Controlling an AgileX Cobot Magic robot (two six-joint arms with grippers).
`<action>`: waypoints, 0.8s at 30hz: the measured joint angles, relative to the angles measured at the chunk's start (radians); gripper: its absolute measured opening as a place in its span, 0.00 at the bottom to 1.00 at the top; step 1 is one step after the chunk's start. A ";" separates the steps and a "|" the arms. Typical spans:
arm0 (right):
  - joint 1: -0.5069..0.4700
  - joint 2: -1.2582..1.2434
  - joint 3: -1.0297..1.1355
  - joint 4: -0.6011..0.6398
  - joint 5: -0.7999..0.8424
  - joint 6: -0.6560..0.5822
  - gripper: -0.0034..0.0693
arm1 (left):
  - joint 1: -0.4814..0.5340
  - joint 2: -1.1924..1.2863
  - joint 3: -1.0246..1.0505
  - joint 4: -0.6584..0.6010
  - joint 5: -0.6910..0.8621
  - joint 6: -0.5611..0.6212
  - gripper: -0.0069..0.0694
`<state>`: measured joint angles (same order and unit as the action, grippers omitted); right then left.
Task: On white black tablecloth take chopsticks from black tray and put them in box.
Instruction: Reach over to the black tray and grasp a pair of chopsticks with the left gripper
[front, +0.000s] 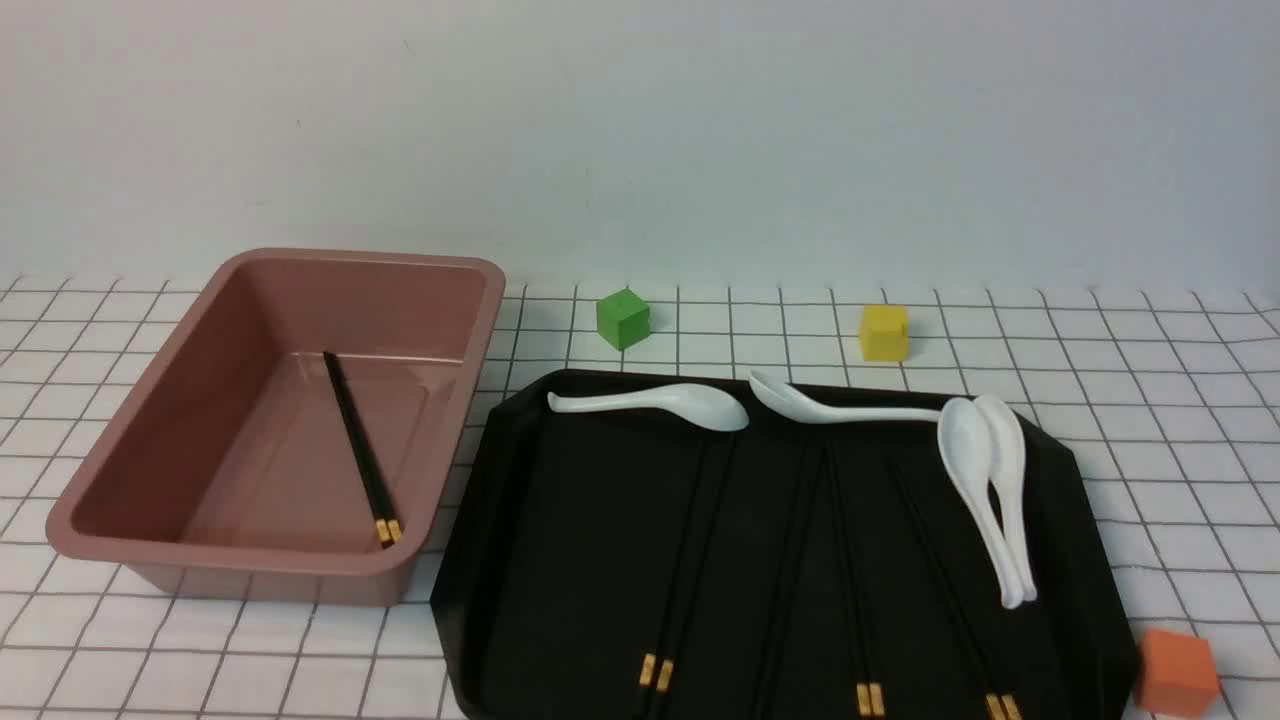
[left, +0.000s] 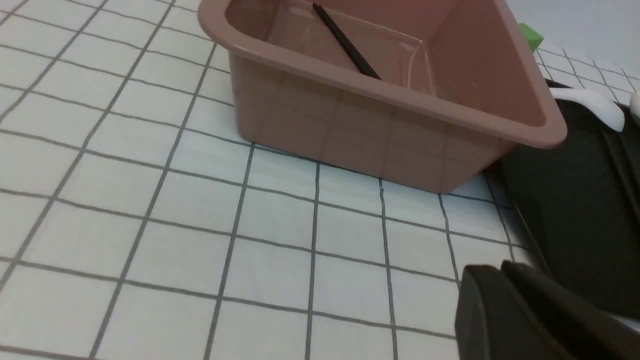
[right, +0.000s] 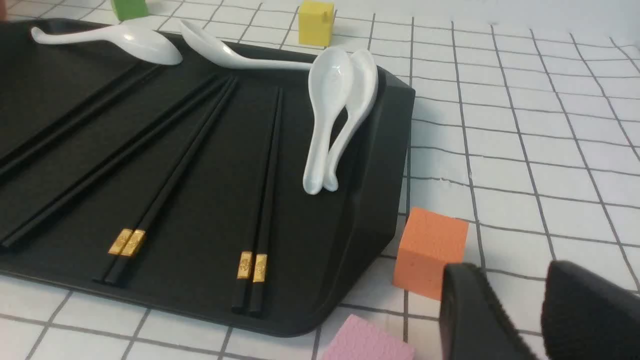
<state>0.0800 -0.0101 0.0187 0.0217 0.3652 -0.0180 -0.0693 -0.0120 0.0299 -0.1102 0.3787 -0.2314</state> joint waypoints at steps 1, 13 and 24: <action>0.000 0.000 0.000 0.000 0.000 0.000 0.38 | 0.000 0.000 0.000 0.000 0.000 0.000 0.14; 0.000 0.000 0.000 0.000 0.000 0.000 0.38 | 0.000 0.000 0.000 -0.119 0.000 -0.072 0.15; 0.000 0.000 0.000 0.000 0.000 0.000 0.38 | 0.000 0.000 0.000 -0.860 -0.027 -0.476 0.16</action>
<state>0.0800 -0.0101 0.0187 0.0217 0.3652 -0.0180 -0.0693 -0.0120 0.0299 -0.9700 0.3518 -0.7074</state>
